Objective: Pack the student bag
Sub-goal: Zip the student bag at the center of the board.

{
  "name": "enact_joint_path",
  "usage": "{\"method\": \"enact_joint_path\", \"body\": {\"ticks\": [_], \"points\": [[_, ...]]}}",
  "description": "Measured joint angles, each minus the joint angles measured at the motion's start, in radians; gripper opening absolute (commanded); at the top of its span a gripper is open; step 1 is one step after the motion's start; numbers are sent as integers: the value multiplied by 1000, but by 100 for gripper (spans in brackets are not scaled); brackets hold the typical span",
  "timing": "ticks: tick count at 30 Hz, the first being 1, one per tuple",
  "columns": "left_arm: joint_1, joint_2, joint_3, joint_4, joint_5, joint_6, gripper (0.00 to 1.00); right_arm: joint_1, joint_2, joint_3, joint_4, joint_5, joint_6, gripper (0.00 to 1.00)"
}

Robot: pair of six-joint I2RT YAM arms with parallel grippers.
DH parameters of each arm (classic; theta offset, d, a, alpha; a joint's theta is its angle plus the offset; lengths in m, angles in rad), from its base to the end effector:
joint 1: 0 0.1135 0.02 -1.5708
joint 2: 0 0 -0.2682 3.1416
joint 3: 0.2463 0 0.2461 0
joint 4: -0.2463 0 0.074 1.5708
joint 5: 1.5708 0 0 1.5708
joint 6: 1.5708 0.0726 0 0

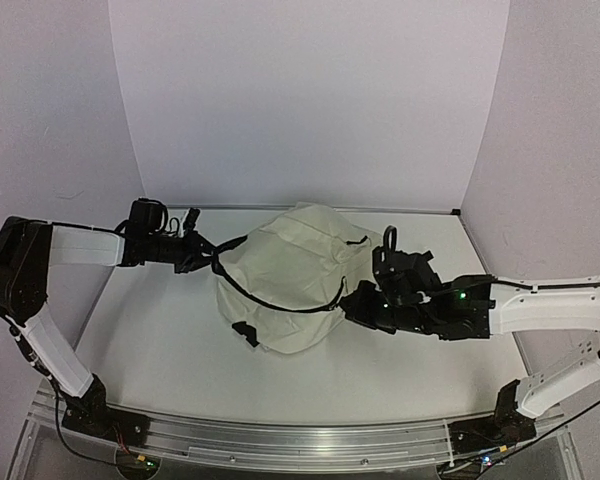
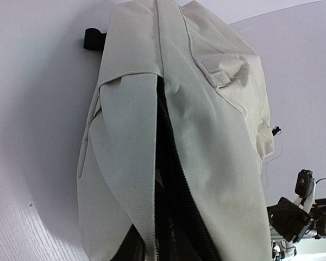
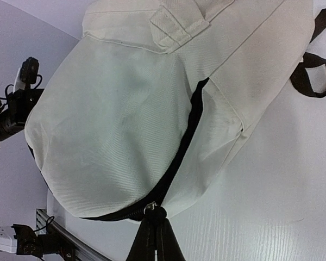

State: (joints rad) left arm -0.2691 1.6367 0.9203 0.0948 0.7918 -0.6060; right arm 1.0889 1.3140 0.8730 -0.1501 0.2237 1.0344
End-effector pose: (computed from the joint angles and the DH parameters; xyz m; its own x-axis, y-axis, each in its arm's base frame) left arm 0.3320 -0.1452 0.1968 -0.8855 -0.1709 -0.4322 0.2922 0.5184 -0.8037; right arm 0.1596 0.2704 0.2446 -0.8013 0.2764 -0.5306 -0.1759 0.7388 0.6505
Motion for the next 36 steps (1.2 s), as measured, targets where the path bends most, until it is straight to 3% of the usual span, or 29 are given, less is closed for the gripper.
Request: {"method": "enact_joint_path", "body": {"ticks": [5,10,16,19,20,21,22,23,26,30,33,36], "points": [[0,-8,18,-84,-68,37,58,0,55,19,13,-43,-42,0],[-21,-158,-8,-180,-230,64,69,-1,72,39,53,-130,-115,0],[-200,-451,-26,-229,-507,142,72,21,145,105,91,-274,-231,0],[-224,-517,-27,-227,-560,162,73,42,190,137,94,-299,-258,26],[-224,-531,-27,-227,-565,166,74,49,201,146,98,-306,-274,30],[-224,-534,-27,-227,-566,170,74,52,204,150,102,-310,-270,42],[-228,-532,-26,-228,-561,179,74,57,204,154,110,-310,-276,45],[-229,-531,-26,-228,-559,181,74,58,204,156,113,-309,-275,59],[-319,-481,-6,-255,-549,225,74,66,190,165,126,-264,-276,74],[-458,-406,53,-289,-541,269,74,40,120,165,87,-180,-254,79],[-560,-361,97,-309,-546,298,72,-50,46,154,74,-150,-228,79],[-650,-305,159,-352,-576,335,64,-140,10,127,73,-130,-209,80]]}}
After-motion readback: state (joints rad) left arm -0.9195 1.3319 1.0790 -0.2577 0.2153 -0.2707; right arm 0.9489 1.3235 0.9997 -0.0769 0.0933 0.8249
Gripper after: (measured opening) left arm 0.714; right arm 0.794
